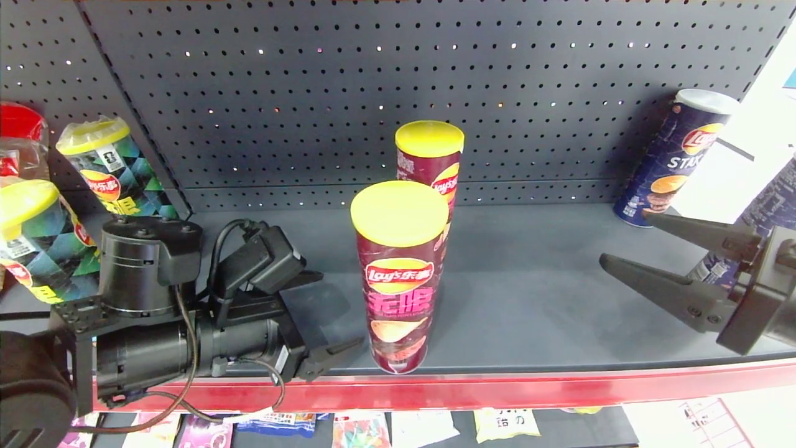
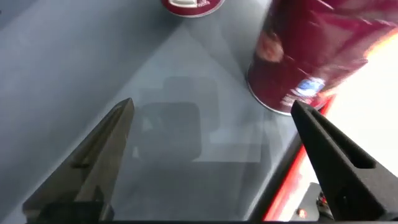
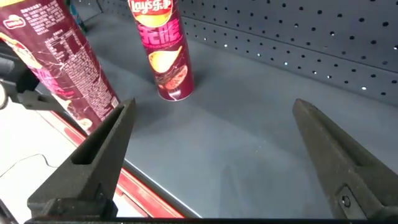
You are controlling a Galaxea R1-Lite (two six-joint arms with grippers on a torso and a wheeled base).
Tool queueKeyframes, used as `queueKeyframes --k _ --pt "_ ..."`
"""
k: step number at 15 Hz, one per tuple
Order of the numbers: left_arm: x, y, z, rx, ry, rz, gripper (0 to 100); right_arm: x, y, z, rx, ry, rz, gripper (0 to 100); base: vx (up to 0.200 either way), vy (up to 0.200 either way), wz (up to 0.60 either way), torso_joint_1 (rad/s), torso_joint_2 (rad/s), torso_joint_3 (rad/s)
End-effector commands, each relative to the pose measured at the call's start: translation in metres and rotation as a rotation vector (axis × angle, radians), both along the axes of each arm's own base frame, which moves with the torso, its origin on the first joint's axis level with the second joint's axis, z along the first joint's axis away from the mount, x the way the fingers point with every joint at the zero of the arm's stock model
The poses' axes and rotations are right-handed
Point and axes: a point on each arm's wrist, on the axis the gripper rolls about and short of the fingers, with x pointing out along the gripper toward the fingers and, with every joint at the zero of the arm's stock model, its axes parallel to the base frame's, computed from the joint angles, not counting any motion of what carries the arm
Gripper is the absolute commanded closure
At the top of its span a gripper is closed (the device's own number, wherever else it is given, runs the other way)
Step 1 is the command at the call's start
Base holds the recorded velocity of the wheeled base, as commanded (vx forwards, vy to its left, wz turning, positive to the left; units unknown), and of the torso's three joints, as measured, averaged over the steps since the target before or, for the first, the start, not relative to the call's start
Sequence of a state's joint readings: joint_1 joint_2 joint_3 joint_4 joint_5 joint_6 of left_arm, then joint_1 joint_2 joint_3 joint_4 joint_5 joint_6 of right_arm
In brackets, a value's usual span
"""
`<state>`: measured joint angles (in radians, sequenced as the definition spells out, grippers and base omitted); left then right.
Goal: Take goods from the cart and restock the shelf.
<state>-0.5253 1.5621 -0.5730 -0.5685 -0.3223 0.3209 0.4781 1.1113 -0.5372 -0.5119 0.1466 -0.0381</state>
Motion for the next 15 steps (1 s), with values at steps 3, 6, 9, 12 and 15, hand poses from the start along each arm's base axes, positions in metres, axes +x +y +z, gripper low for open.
queueKeyframes --k 3,6,9,12,15 --pt "0.006 -0.003 -0.002 0.004 0.006 0.003 0 0.002 0.001 0.001 0.001 0.0 0.001 0 0.0 0.0 0.0 0.0 0.0 0.0" --pt "0.01 -0.005 -0.001 0.001 0.001 0.001 0 0.003 0.002 0.0 -0.001 0.004 0.001 0 0.0 0.0 0.0 0.0 0.0 0.0" --pt "0.014 -0.008 0.0 -0.002 -0.003 0.001 0 0.004 0.002 0.001 -0.001 0.004 0.001 0 0.0 0.0 0.0 0.0 0.0 0.0" --pt "0.015 -0.01 0.0 -0.001 -0.001 -0.002 0 0.006 0.003 0.0 -0.004 0.011 0.001 0 0.0 0.0 0.0 0.0 0.0 0.0" --pt "0.014 -0.013 -0.001 0.001 0.001 -0.014 0 0.007 0.004 0.0 -0.005 0.012 0.001 0 0.0 0.0 0.0 0.0 0.0 0.0"
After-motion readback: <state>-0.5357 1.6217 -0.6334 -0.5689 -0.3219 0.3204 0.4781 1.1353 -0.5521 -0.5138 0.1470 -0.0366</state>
